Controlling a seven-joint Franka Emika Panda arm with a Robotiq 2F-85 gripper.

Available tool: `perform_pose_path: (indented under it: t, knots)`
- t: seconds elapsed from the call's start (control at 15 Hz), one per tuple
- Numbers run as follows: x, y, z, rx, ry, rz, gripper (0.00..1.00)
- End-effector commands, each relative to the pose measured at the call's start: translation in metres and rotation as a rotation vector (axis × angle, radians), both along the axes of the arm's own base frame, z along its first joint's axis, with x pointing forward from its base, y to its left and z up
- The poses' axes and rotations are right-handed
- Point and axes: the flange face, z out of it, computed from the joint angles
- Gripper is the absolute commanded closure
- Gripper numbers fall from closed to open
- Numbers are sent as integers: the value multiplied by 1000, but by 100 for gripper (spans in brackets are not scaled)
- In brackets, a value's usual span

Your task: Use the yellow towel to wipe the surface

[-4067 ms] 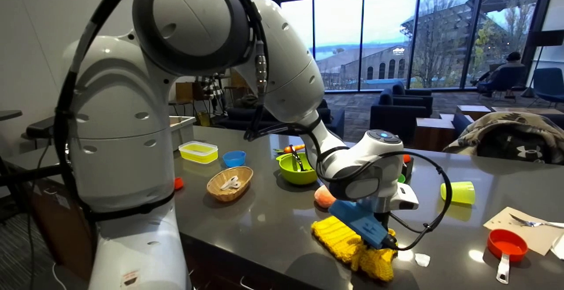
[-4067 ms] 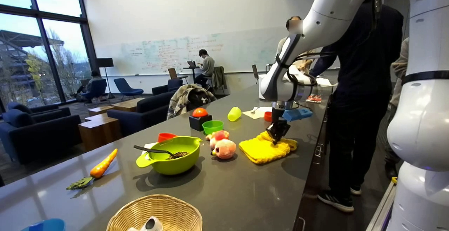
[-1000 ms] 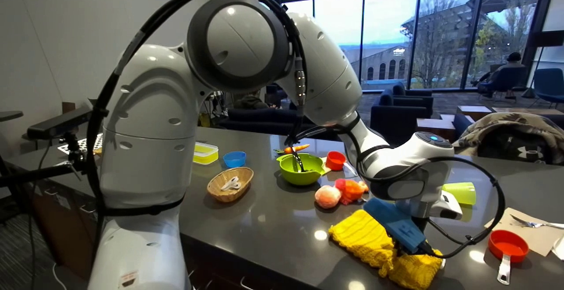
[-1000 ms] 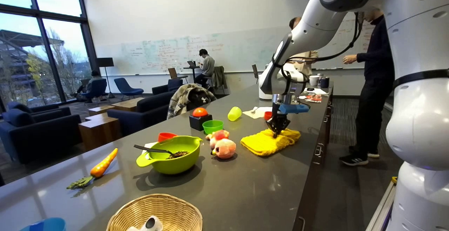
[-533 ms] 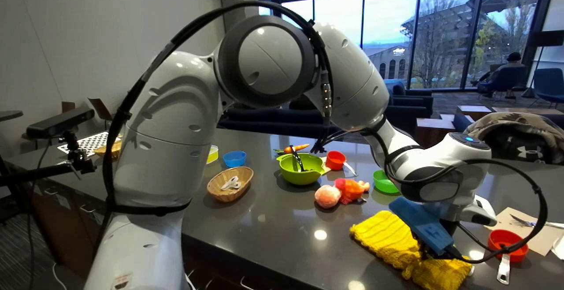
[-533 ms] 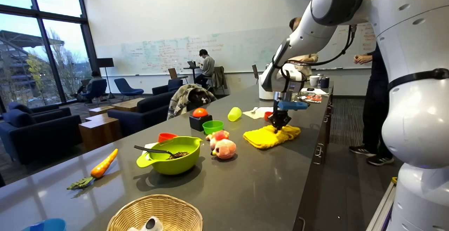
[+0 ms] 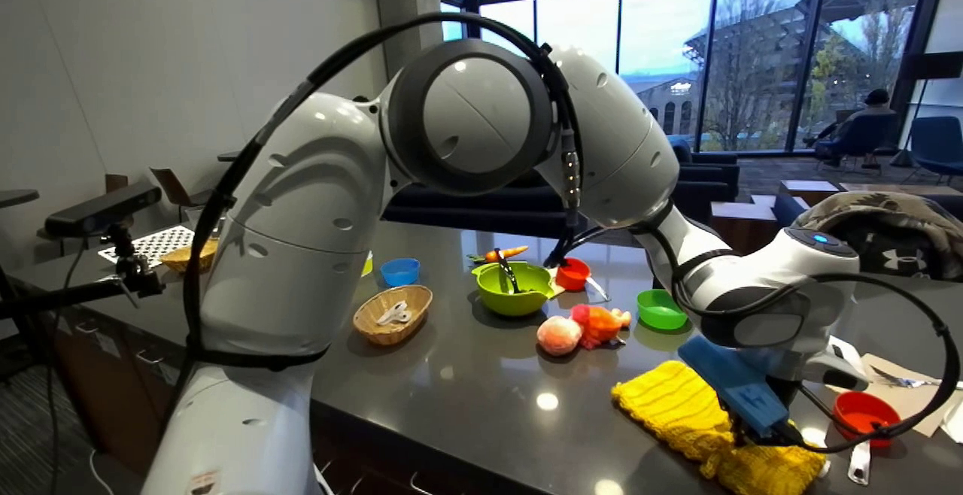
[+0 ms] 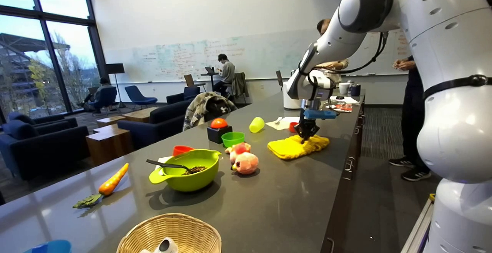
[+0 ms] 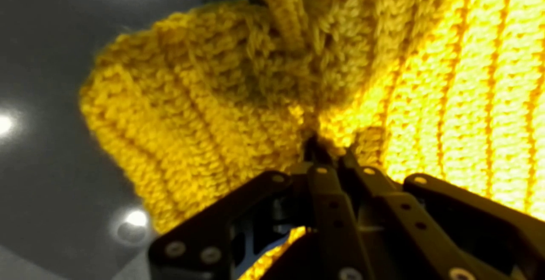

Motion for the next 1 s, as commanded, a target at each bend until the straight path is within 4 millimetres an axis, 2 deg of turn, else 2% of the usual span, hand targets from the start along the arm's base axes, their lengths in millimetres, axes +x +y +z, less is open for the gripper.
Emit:
perform_pose_path:
  t: [0.0,0.53,0.93]
  knots:
    - [-16,29,-37,12,40,43,98]
    - [-62,125,-27,6,-3,232,98]
    - [-112,199,-25,-12,-6,362,98]
